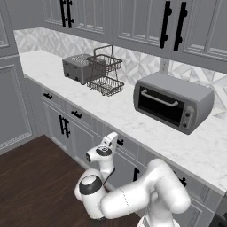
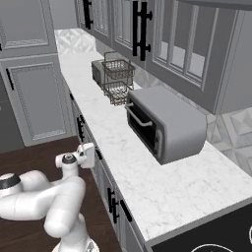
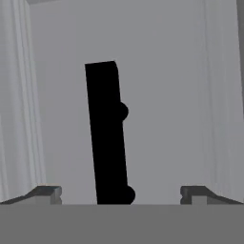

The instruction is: Take a straw from the drawer in front and place it inside the glass cup on the dining counter.

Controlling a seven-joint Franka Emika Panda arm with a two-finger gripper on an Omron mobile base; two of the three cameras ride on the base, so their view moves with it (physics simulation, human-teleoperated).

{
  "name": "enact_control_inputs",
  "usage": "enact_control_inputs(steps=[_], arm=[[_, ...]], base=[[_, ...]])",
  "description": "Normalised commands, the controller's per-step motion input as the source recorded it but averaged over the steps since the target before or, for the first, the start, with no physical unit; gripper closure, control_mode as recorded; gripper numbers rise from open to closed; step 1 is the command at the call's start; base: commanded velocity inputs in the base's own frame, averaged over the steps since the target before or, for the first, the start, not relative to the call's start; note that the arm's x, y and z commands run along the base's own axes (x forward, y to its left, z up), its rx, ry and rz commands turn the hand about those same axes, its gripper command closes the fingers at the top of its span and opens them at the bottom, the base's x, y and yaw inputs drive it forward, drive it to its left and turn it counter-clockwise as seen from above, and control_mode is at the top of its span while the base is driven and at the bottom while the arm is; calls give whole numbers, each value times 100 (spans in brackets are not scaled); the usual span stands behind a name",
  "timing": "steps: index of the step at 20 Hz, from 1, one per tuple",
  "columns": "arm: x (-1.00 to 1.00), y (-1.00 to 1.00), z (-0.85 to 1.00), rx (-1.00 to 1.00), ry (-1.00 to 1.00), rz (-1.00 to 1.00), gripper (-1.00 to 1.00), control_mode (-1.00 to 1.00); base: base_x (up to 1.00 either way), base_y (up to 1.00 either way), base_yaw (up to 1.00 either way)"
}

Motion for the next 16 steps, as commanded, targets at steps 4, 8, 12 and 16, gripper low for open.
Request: enact_control_inputs(steps=[4,8,12,16], arm=[[35,0,-41,-5,0,0,-100,-100],[28,0,-43,-7,0,0,-100,-100],[4,0,-35,-10,0,0,100,-100],[-13,0,-10,-9,-6,-2,100,-100]], base=[[0,0,0],[0,0,0],[0,0,0],[0,0,0]])
